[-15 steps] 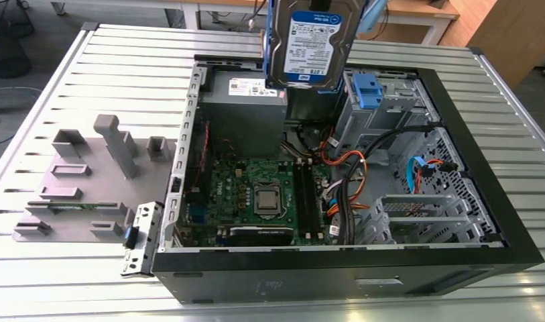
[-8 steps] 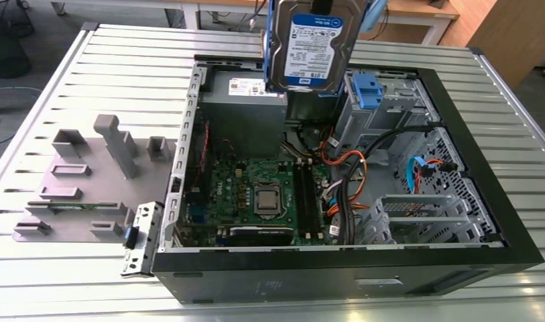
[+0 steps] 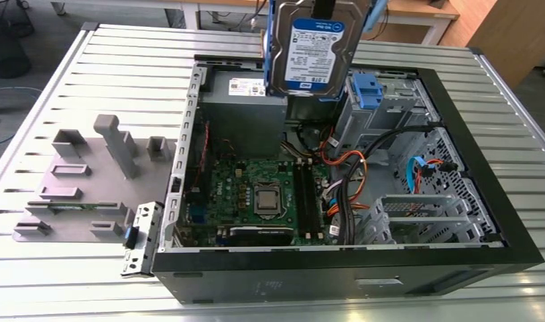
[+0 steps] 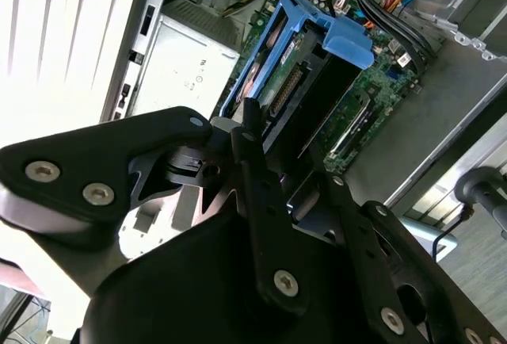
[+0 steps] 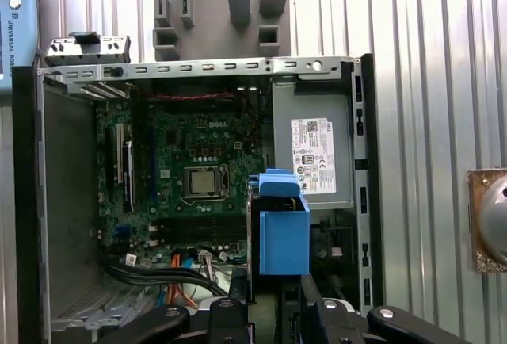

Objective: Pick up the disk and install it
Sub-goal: 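Pick up the disk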

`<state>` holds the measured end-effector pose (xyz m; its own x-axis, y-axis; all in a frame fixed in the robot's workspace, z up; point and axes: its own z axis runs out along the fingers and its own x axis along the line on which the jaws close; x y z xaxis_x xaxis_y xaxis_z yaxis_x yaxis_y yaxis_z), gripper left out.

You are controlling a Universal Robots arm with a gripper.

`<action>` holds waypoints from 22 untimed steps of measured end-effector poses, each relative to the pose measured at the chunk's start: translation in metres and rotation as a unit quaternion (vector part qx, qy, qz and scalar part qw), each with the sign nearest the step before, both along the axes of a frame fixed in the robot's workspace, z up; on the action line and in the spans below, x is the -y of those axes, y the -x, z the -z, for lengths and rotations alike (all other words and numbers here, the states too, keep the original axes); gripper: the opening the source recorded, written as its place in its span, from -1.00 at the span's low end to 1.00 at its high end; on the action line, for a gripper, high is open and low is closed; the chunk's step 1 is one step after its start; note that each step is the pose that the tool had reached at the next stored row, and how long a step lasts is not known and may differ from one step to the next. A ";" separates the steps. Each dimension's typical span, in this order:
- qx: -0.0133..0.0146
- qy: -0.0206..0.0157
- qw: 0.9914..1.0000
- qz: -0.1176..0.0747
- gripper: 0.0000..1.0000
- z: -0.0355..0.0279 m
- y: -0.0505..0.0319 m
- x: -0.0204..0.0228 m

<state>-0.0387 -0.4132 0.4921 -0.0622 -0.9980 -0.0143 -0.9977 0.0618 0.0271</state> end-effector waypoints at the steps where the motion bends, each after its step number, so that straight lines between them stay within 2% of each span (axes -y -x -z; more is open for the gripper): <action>1: 0.000 0.000 1.000 0.000 -0.31 0.0000 0.0000 0.0013; 22: 0.000 0.000 1.000 0.000 -0.31 0.0000 0.0000 0.0257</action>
<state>-0.0387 -0.4389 0.4921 -0.0622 -0.9980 -0.0142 -0.9977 0.0618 0.0271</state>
